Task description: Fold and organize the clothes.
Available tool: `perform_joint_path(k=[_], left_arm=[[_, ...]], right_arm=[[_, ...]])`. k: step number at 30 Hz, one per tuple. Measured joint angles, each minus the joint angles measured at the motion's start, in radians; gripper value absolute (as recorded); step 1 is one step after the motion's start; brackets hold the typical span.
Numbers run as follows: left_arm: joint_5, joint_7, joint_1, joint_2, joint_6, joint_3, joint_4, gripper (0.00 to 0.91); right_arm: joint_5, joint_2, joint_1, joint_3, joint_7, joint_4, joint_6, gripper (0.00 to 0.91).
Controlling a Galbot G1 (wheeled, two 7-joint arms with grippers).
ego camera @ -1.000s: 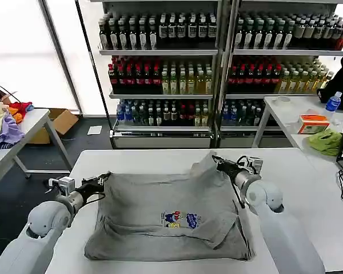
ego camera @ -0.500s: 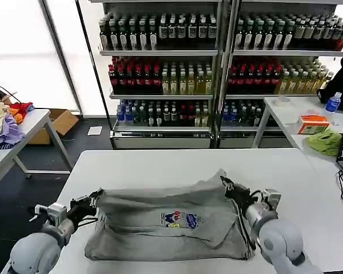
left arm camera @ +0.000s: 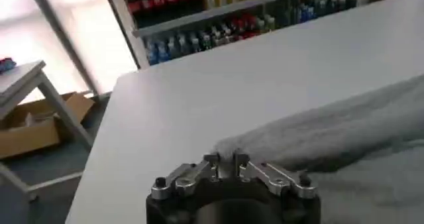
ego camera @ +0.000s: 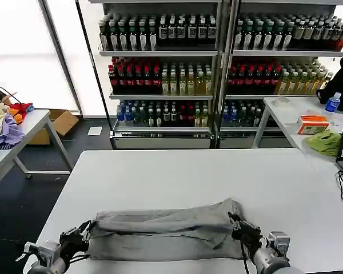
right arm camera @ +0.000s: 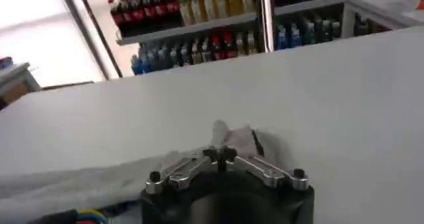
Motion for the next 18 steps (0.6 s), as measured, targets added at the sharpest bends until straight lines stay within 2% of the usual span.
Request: perform_joint_path(k=[4,8,12,18], left_arm=[[0.032,-0.007,0.038,-0.004,0.000,-0.038,-0.028,0.907],[0.023,-0.031,0.067,-0.020,-0.014,-0.068,-0.062,0.907],[0.008,-0.079,0.070,-0.052,-0.050,-0.062,-0.074,0.907],[0.009,-0.181,0.033,-0.152,-0.103,0.019,-0.059,0.907]], right_arm=[[-0.072,-0.005,-0.038,0.057,-0.074,0.000,0.053,0.907],[-0.129,0.005,-0.056,0.128,-0.159,-0.016,0.143,0.907],[-0.137,0.022,-0.062,0.204,-0.226,-0.047,0.231,0.907],[-0.135,0.037,-0.078,0.274,-0.283,-0.088,0.322,0.907]])
